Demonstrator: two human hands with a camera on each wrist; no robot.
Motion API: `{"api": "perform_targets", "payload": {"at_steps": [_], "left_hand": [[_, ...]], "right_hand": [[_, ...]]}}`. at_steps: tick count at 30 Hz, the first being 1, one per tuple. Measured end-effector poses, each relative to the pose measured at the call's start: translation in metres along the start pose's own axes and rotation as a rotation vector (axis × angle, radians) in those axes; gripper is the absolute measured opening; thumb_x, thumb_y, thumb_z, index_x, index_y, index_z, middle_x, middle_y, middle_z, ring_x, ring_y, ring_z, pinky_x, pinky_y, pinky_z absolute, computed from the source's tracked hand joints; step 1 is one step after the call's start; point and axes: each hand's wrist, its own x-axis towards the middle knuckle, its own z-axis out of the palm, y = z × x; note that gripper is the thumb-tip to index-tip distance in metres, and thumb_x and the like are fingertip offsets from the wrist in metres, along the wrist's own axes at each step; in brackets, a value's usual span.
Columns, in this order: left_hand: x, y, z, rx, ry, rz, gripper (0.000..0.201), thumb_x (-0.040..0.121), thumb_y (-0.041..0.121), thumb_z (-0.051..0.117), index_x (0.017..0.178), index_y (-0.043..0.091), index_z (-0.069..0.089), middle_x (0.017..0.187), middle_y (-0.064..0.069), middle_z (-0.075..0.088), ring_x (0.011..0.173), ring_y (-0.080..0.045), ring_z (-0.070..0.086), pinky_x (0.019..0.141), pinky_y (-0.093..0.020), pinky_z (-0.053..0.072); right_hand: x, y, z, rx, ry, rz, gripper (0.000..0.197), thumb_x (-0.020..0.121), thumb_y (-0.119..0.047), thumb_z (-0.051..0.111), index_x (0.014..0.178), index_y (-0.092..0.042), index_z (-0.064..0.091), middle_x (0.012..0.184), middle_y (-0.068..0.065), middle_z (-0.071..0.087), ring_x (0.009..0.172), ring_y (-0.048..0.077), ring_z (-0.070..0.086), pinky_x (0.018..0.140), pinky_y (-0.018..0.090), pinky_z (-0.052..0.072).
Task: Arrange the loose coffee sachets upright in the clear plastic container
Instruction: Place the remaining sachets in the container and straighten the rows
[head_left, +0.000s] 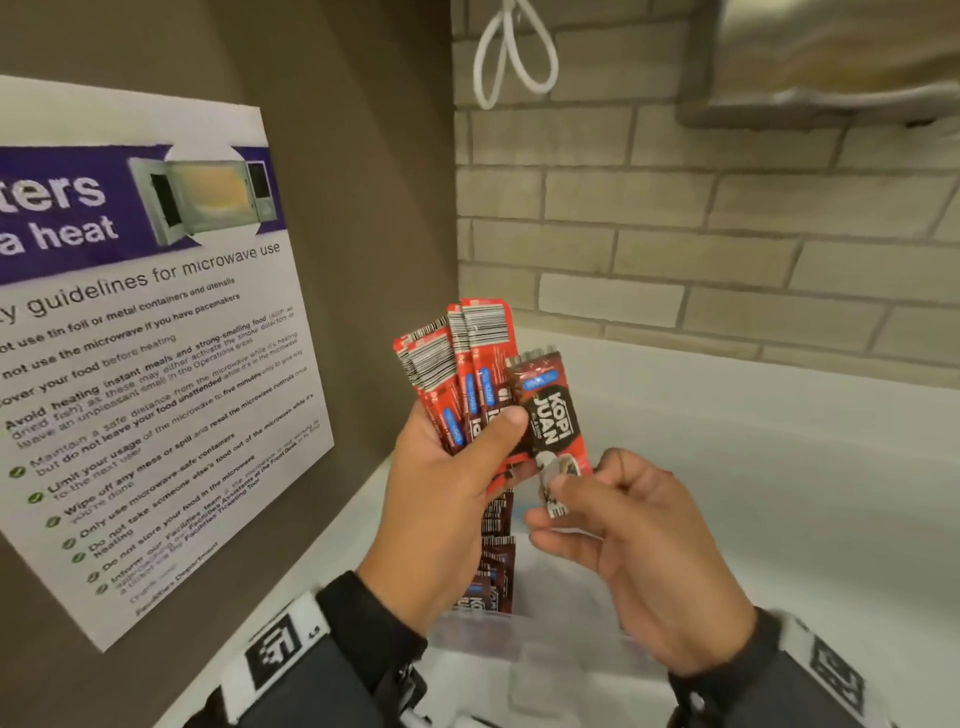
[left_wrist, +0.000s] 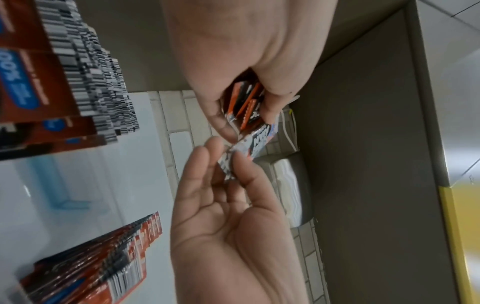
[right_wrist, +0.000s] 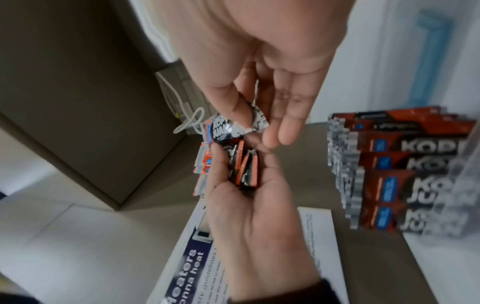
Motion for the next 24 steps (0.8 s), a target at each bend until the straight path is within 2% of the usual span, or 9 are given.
{"api": "perform_targets", "payload": {"at_steps": [3,6,8,11,13,15,19,21,24], "left_hand": [[0.002,0.0,-0.001,0.045,0.013,0.042,0.038,0.079,0.012,0.066,0.115,0.012,0.058,0.103,-0.009,0.071,0.093,-0.026,0.07,0.075,-0.035,0.056],[0.009,0.002,-0.003,0.117,0.028,0.082,0.033,0.078,0.008,0.072,0.108,0.016,0.062,0.101,-0.008,0.072,0.094,-0.028,0.069,0.081,-0.044,0.054],[0.015,0.007,-0.005,0.161,-0.003,0.097,0.03,0.076,0.008,0.071,0.103,0.02,0.064,0.1,-0.008,0.072,0.093,-0.029,0.069,0.083,-0.046,0.054],[0.022,0.013,-0.004,0.217,-0.085,0.105,0.032,0.081,-0.002,0.069,0.1,0.023,0.063,0.096,-0.002,0.073,0.089,-0.022,0.07,0.074,-0.037,0.054],[0.022,0.014,0.001,0.256,-0.122,0.11,0.034,0.081,-0.004,0.068,0.1,0.024,0.062,0.093,0.001,0.072,0.086,-0.018,0.07,0.07,-0.032,0.055],[0.02,0.013,0.004,0.268,-0.12,0.092,0.033,0.082,-0.003,0.067,0.1,0.024,0.062,0.094,0.001,0.072,0.087,-0.019,0.07,0.071,-0.032,0.056],[0.021,0.018,-0.014,0.2,-0.023,0.064,0.031,0.08,0.005,0.069,0.107,0.018,0.061,0.104,-0.004,0.072,0.099,-0.023,0.068,0.078,-0.035,0.058],[0.022,0.026,-0.032,0.131,0.048,0.059,0.039,0.075,0.011,0.07,0.112,0.014,0.06,0.103,-0.003,0.072,0.097,-0.02,0.069,0.08,-0.035,0.058],[0.02,0.04,-0.056,0.06,0.103,0.088,0.037,0.082,0.009,0.063,0.118,0.012,0.057,0.096,0.002,0.073,0.092,-0.014,0.07,0.077,-0.034,0.059]], "right_hand": [[-0.001,0.002,0.004,0.034,-0.01,0.027,0.031,0.079,0.0,0.064,0.061,-0.012,0.043,0.071,0.01,0.066,0.064,0.025,0.067,0.059,0.033,0.056],[-0.006,0.0,0.009,-0.21,-0.093,0.041,0.02,0.072,-0.018,0.072,0.074,-0.012,0.053,0.076,0.004,0.066,0.07,0.016,0.065,0.062,0.028,0.052],[-0.003,-0.016,0.007,-0.308,-0.059,-0.061,0.029,0.064,-0.03,0.072,0.085,-0.014,0.059,0.078,-0.001,0.064,0.07,0.012,0.059,0.062,0.027,0.047],[0.01,-0.055,0.001,-0.386,-0.029,-0.271,0.015,0.076,-0.019,0.069,0.089,-0.015,0.062,0.078,0.003,0.063,0.062,0.011,0.056,0.057,0.024,0.045],[0.018,-0.076,0.003,-0.55,-0.067,-0.337,0.008,0.081,-0.008,0.067,0.083,-0.014,0.063,0.068,0.003,0.062,0.055,0.011,0.055,0.051,0.021,0.047],[0.025,-0.087,0.005,-0.71,-0.103,-0.359,0.011,0.082,-0.002,0.066,0.077,-0.011,0.062,0.062,0.005,0.061,0.051,0.013,0.056,0.049,0.02,0.05],[0.039,-0.093,-0.005,-0.868,-0.075,-0.303,0.015,0.08,0.003,0.066,0.073,-0.007,0.059,0.06,0.008,0.061,0.052,0.016,0.059,0.056,0.025,0.056],[0.048,-0.085,-0.014,-0.946,-0.056,-0.211,0.009,0.081,0.003,0.066,0.077,-0.003,0.061,0.065,0.01,0.062,0.057,0.018,0.061,0.064,0.029,0.059],[0.063,-0.061,-0.022,-1.077,-0.079,-0.015,0.006,0.08,0.004,0.065,0.08,-0.001,0.062,0.072,0.016,0.065,0.064,0.023,0.064,0.075,0.039,0.059]]}}
